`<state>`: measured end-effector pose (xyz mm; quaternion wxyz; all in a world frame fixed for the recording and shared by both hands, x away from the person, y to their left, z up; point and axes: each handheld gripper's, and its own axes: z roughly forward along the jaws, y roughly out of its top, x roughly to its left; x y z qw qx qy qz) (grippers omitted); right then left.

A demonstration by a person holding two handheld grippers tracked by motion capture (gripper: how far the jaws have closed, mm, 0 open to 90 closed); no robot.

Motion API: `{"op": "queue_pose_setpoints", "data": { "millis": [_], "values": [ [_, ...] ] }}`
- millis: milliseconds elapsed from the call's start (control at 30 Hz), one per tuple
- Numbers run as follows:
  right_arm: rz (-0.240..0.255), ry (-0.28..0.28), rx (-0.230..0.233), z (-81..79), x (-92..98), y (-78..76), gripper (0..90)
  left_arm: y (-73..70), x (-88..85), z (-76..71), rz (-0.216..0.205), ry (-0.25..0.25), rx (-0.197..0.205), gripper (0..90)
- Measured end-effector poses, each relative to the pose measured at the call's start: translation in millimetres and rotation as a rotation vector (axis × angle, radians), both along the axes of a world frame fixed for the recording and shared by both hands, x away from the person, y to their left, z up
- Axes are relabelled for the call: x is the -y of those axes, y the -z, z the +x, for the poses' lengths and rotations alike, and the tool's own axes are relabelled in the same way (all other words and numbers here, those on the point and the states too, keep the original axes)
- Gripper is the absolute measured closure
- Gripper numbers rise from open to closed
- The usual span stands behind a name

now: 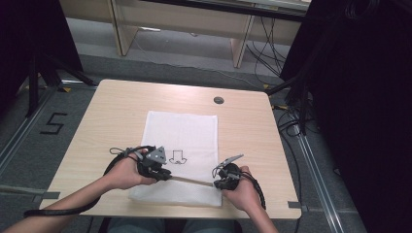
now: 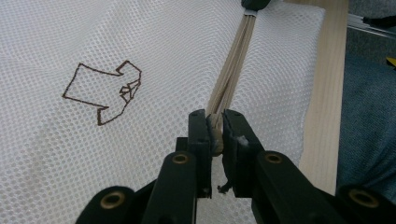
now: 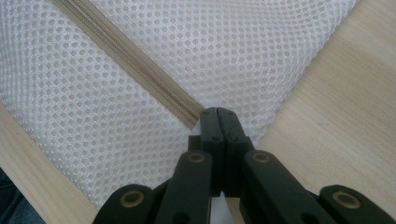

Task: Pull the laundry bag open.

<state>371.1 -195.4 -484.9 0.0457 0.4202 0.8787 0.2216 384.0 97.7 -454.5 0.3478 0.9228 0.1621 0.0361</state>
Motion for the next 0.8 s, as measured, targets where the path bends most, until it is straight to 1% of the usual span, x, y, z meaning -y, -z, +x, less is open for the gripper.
{"op": "queue_pose_setpoints", "data": {
  "millis": [33, 100, 133, 233, 267, 300, 433, 467, 500, 533, 567, 600, 633, 667, 700, 733, 767, 800],
  "values": [
    [-0.008, 0.013, -0.009, -0.8, -0.5, -0.8, 90.0, 0.3, -0.1, -0.5, -0.007, -0.010, -0.009, 81.9],
    [-0.004, 0.017, -0.015, -1.3, -0.9, -0.8, 90.0, 0.2, 0.0, -1.1, -0.012, -0.011, -0.012, 81.9],
    [-0.006, 0.015, -0.013, -1.3, -0.9, -0.8, 90.0, -0.6, -0.3, -1.3, -0.004, -0.008, -0.007, 81.9],
    [-0.012, 0.011, -0.007, -1.3, -1.1, -1.1, 90.0, -1.5, -0.6, -1.0, -0.010, 0.000, 0.005, 81.9],
    [-0.013, 0.010, -0.008, -1.3, -1.2, -1.2, 90.0, -1.5, -0.7, -0.9, -0.010, 0.002, 0.004, 81.9],
    [-0.013, 0.011, -0.008, -1.3, -1.2, -1.2, 90.0, -1.2, -0.5, -1.8, -0.014, -0.009, -0.006, 81.9],
    [-0.012, 0.011, -0.007, -1.3, -1.3, -1.1, 90.0, -1.8, -0.8, -2.1, -0.020, -0.008, -0.002, 81.8],
    [-0.004, -0.018, 0.015, 0.1, -0.4, 0.0, 90.0, -1.9, -1.1, -2.3, -0.015, -0.007, 0.007, 81.9],
    [-0.004, -0.018, 0.014, 0.1, -0.5, -0.1, 90.0, -2.0, -1.8, -2.1, -0.023, -0.007, -0.001, 81.9],
    [-0.005, -0.018, 0.016, 0.0, -0.7, -0.1, 90.0, -2.2, -2.9, -1.4, -0.013, -0.002, 0.007, 81.8],
    [-0.008, -0.013, 0.010, -0.2, -1.0, -0.2, 90.0, -2.4, -3.5, -1.5, -0.019, 0.001, 0.009, 81.9],
    [-0.012, -0.006, 0.004, -0.5, -1.3, -0.6, 90.0, -1.8, -3.6, -1.9, -0.024, -0.007, 0.000, 81.9],
    [-0.012, -0.006, 0.004, -0.4, -1.2, -0.6, 90.0, -1.5, -3.9, -2.3, -0.023, -0.013, 0.002, 81.8],
    [-0.007, -0.020, 0.015, 0.3, -0.6, -0.1, 90.0, -1.5, -4.1, -2.4, -0.026, -0.016, -0.004, 81.9],
    [-0.005, -0.018, 0.014, 0.1, -0.5, -0.2, 90.0, -1.8, -4.4, -1.6, -0.025, -0.004, 0.007, 81.9],
    [-0.004, -0.018, 0.015, 0.0, -0.6, 0.0, 90.0, -1.5, -4.1, -2.6, -0.027, -0.014, -0.004, 81.9],
    [-0.005, -0.019, 0.017, 0.0, -0.6, 0.0, 90.0, -1.8, -4.5, -2.1, -0.018, -0.009, 0.003, 81.9],
    [-0.005, -0.019, 0.017, 0.0, -0.7, 0.0, 90.0, -1.6, -4.2, -2.6, -0.028, -0.013, -0.003, 81.9]
  ]
}}
